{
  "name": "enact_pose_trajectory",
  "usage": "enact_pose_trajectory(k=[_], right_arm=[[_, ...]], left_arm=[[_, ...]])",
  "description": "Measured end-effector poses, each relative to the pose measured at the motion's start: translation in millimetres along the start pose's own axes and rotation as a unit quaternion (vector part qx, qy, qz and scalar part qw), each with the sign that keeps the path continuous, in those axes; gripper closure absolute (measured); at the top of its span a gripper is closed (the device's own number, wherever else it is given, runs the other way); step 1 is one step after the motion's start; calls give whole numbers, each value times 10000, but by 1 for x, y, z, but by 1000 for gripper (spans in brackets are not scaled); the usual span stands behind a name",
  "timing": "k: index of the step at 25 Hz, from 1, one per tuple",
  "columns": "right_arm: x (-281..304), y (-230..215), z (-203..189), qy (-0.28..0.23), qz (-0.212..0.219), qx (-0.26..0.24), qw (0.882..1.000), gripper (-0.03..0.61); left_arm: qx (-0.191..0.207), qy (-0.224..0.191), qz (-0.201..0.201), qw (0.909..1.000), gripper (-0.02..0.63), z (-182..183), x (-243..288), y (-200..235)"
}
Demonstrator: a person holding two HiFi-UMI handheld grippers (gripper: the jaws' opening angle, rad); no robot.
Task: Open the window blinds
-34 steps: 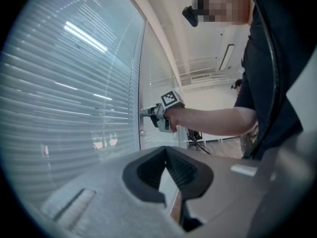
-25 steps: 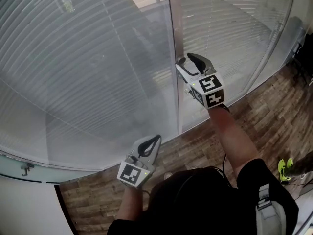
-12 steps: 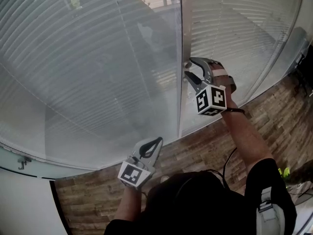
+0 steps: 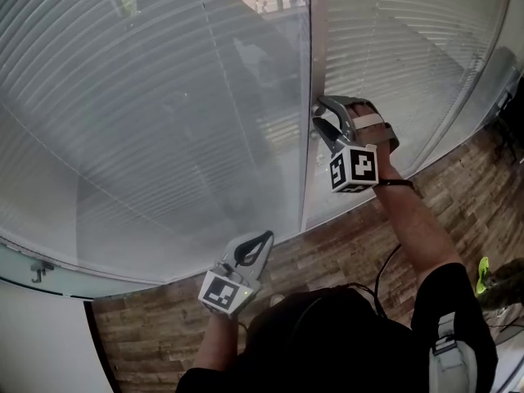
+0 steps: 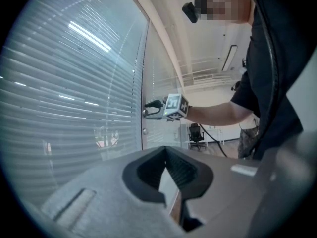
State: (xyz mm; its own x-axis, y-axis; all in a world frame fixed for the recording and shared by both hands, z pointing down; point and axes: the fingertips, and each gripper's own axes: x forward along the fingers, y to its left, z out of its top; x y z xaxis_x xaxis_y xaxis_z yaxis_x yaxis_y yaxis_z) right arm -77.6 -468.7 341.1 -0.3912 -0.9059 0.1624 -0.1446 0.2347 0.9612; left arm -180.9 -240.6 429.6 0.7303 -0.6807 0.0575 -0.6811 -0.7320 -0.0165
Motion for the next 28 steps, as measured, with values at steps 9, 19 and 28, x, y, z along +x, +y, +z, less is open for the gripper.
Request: enact_pose_trajectory(k=[9,19,28], right_arm=[[3,0,2,38,-32,-85,10000,371],[3,2,1,77,-36,-218,9997,448],[2,2,0,100,-37,-68,9999,449]], left_arm=[[-39,19,22,10000,609,-3,-3,2],[-46,-18,-14,10000,609,-3,-2,1],[-59,12,-54,10000,609,-4,-1,-1]])
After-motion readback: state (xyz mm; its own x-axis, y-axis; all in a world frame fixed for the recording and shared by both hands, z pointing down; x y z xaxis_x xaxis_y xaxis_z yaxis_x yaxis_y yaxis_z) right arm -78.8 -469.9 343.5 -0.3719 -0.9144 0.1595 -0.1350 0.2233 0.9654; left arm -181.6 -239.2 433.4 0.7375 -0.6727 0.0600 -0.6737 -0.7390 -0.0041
